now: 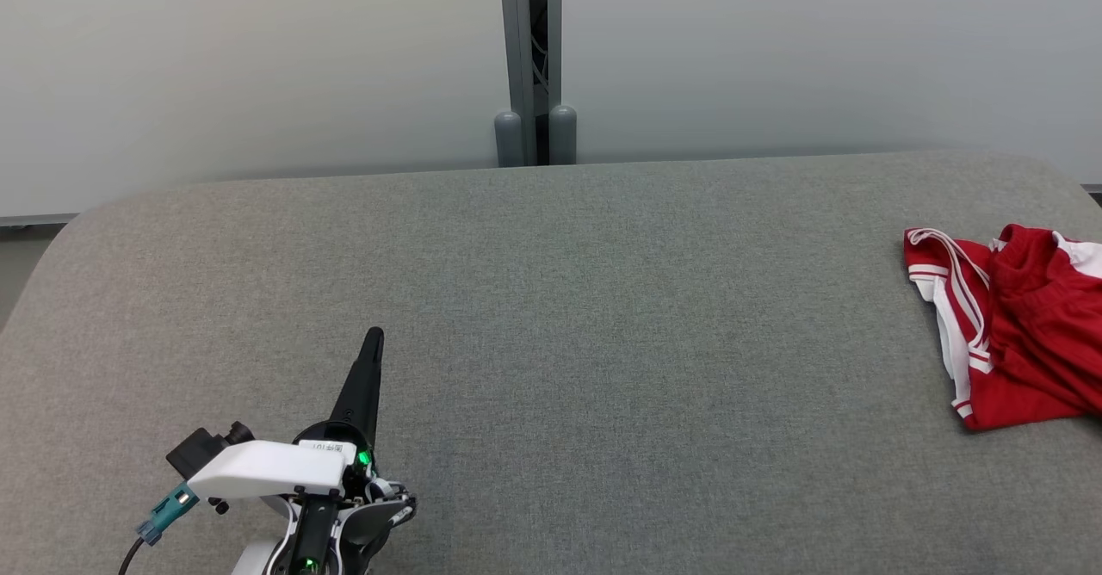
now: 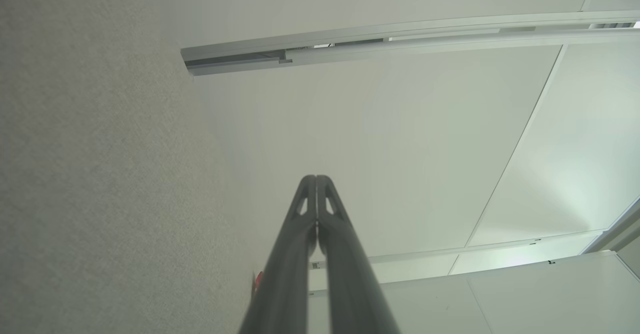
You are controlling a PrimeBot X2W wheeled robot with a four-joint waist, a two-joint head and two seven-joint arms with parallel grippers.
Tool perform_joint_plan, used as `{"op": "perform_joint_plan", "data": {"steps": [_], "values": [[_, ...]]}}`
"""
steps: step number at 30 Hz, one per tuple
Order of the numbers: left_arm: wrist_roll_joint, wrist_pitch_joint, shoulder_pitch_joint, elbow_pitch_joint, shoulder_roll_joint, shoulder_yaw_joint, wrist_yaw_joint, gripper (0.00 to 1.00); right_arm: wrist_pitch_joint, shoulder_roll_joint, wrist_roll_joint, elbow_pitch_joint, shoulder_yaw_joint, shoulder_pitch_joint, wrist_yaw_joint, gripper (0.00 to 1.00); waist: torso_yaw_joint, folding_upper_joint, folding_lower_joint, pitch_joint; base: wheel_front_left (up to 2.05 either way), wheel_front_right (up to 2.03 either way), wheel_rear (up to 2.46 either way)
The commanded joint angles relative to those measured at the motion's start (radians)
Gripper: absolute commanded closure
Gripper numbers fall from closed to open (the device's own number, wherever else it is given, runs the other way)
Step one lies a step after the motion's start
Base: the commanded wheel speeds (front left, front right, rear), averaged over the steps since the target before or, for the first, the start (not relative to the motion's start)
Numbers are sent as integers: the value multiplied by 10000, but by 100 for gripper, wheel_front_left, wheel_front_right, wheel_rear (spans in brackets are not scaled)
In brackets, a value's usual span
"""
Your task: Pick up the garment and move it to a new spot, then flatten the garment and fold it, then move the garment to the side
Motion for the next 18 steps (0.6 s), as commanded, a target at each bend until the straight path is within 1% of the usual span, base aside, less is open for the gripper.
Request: {"op": "perform_joint_plan", "data": {"steps": [1, 18], "values": [[14, 7, -94, -2, 56, 11, -43, 100, 42, -70, 39, -45, -17, 44, 0, 100, 0, 0, 0, 0, 0, 0, 0], [14, 6, -94, -3, 56, 11, -43, 100, 42, -70, 39, -45, -16, 45, 0, 100, 0, 0, 0, 0, 0, 0, 0]]}}
